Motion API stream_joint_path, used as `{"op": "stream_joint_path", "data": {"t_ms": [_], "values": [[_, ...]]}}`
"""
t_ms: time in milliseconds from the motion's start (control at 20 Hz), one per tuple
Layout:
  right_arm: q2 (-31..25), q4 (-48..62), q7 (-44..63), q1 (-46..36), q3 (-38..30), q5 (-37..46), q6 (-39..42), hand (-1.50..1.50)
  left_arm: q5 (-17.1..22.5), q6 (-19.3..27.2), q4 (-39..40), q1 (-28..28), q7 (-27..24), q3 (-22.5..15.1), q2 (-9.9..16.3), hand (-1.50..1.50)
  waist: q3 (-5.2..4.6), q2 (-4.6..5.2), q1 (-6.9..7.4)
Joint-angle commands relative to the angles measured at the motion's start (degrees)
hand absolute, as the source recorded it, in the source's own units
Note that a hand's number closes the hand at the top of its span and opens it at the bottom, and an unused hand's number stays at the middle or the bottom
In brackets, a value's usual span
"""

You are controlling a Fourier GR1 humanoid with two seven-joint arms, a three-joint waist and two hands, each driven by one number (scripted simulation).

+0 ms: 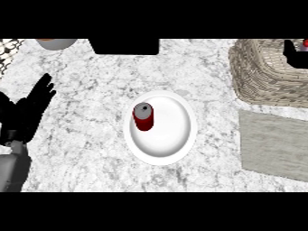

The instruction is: Pick the cupcake from the placemat and place it in the basket

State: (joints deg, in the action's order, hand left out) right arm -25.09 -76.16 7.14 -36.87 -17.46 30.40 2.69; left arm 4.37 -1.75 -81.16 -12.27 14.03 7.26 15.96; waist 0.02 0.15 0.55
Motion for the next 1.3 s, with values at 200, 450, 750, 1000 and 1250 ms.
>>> {"op": "stream_joint_path", "data": {"t_ms": [200,450,750,1000,1250], "values": [[0.8,11.8,-2.1,-0.8,-5.4,2.4,-12.9,-1.5,1.1,-1.9,0.4,0.7,-1.0,1.6,0.7,0.0,0.0,0.12,0.21],[-5.2,31.8,-12.5,-11.0,-6.3,0.5,-11.4,-1.5,-2.3,0.6,0.4,0.0,-0.4,-0.4,-1.3,0.0,0.02,0.23,0.58],[-2.8,35.2,-21.0,-11.6,-6.7,-3.8,-11.6,-1.5,-1.9,-0.7,0.6,1.1,-1.1,0.1,-1.3,0.0,0.01,0.07,0.27],[-5.1,34.0,-16.3,-11.9,-14.7,-11.4,-11.5,-1.5,-1.2,0.2,-0.6,-0.4,0.7,1.5,-0.8,0.0,0.02,-0.17,-0.4],[-12.9,39.0,-14.2,-12.9,-23.5,-19.0,-7.7,-1.5,0.1,-2.2,1.8,0.8,-2.0,2.8,0.1,0.0,0.02,0.1,-0.5]]}}
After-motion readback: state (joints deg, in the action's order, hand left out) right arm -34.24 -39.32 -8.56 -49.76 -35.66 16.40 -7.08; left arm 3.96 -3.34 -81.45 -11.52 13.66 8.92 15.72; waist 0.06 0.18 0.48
